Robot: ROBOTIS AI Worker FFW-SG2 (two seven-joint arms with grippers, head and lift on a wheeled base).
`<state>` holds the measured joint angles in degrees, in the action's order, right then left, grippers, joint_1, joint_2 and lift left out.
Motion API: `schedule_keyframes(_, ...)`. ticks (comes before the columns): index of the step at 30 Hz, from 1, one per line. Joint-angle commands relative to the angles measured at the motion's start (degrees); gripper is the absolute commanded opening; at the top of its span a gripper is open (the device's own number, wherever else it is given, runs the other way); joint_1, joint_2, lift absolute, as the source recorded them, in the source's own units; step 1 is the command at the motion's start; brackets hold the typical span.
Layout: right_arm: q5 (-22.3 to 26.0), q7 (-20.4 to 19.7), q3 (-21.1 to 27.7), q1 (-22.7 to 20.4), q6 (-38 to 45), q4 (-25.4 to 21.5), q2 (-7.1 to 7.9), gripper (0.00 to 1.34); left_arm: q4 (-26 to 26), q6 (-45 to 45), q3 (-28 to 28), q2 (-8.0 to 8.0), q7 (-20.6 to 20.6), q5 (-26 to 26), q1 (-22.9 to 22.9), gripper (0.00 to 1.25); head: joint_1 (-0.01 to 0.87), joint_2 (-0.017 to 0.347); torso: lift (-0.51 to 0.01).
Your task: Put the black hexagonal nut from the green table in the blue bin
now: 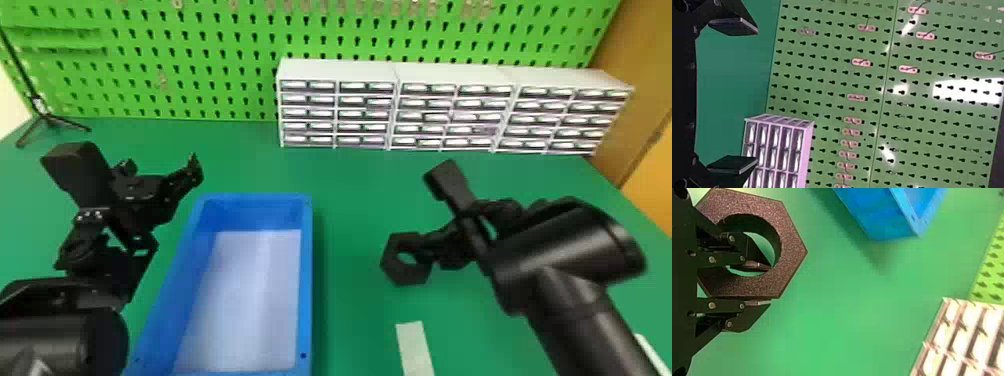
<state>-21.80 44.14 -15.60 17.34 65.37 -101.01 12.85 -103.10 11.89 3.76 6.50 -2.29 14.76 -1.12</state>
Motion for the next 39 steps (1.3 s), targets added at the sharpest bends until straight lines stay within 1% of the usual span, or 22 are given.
schedule_keyframes(1,-0.88,-0.01,6.99,-2.4,-4.99,-2.09,-0.37,0.36,0.0,-0.03,0.19,0.0,0.0,0.0,0.15,1.12,0.692,0.008,-0.097)
schedule_keyframes(5,0.18,-0.19,11.56,-3.28,-9.03,-2.88,-0.63,0.36,0.0,-0.03,0.28,0.0,0.0,0.0,0.15,1.12,0.692,0.008,-0.097)
schedule_keyframes(7,2.73,-1.42,13.93,-3.72,-11.32,-2.96,-0.81,0.36,0.0,0.06,0.28,0.0,0.0,-0.09,0.15,1.12,0.692,0.008,-0.097)
schedule_keyframes(8,4.4,-2.74,14.9,-3.98,-12.55,-3.05,-0.98,0.36,0.0,-0.03,0.28,0.0,0.0,-0.09,0.15,1.12,0.692,0.008,-0.097)
schedule_keyframes(9,7.12,-4.58,16.39,-4.51,-14.66,-3.05,-1.33,0.36,0.0,0.06,0.28,0.0,0.0,-0.09,0.15,1.12,0.692,0.008,-0.097)
schedule_keyframes(12,13.71,-10.21,19.82,-5.91,-19.58,-3.05,-3.0,0.36,0.0,0.06,0.37,0.0,0.0,-0.18,0.06,1.12,0.692,0.008,-0.097)
schedule_keyframes(14,16.79,-12.58,21.31,-6.27,-22.13,-2.88,-4.15,0.36,0.0,0.06,0.28,0.0,0.0,-0.18,0.06,1.12,0.692,0.008,-0.097)
schedule_keyframes(17,21.18,-15.13,22.1,-6.35,-25.03,-2.09,-5.02,0.35,0.0,0.06,0.28,0.0,0.0,-0.26,0.15,1.12,0.692,0.008,-0.097)
schedule_keyframes(18,23.29,-16.01,22.1,-6.27,-26.35,-1.47,-5.46,0.35,0.0,0.06,0.28,0.0,0.0,-0.26,0.15,1.12,0.692,0.008,-0.097)
schedule_keyframes(21,27.86,-17.07,21.58,-5.65,-28.72,0.64,-5.9,0.35,0.09,0.06,0.19,0.0,0.0,-0.35,0.15,1.12,0.692,0.008,-0.097)
schedule_keyframes(23,29.36,-17.33,20.87,-5.12,-29.95,1.52,-6.17,0.35,0.09,0.06,0.1,0.0,0.0,-0.53,0.15,1.12,0.692,0.008,-0.097)
schedule_keyframes(26,30.15,-18.65,19.64,-4.6,-31.71,1.96,-7.22,0.35,0.09,0.06,0.1,0.0,0.0,-0.53,0.24,1.12,0.692,0.008,-0.097)
schedule_keyframes(29,31.99,-20.49,18.24,-4.33,-34.34,3.01,-8.54,0.35,0.09,0.06,0.01,0.0,0.0,-0.53,0.33,1.12,0.692,0.008,-0.097)
schedule_keyframes(30,32.87,-21.28,17.36,-4.16,-35.22,3.45,-8.98,0.35,0.09,0.06,0.01,0.0,0.0,-0.53,0.41,1.12,0.692,0.008,-0.097)
schedule_keyframes(32,34.19,-22.16,15.69,-3.81,-36.1,4.24,-9.33,0.35,0.09,0.06,0.01,0.0,0.0,-0.53,0.41,1.12,0.692,0.008,-0.097)
schedule_keyframes(33,35.42,-22.69,14.19,-3.45,-36.8,4.86,-9.33,0.35,0.09,0.06,0.01,0.0,0.0,-0.61,0.41,1.12,0.692,0.008,-0.097)
schedule_keyframes(36,37.18,-23.66,10.77,-2.93,-38.21,5.91,-9.24,0.35,0.18,0.06,0.01,0.0,0.0,-0.7,0.41,1.12,0.692,0.008,-0.097)
schedule_keyframes(39,38.23,-24.98,7.16,-2.57,-39.0,6.35,-9.59,0.35,0.27,0.06,0.1,0.0,0.0,-0.79,0.41,1.12,0.692,0.008,-0.097)
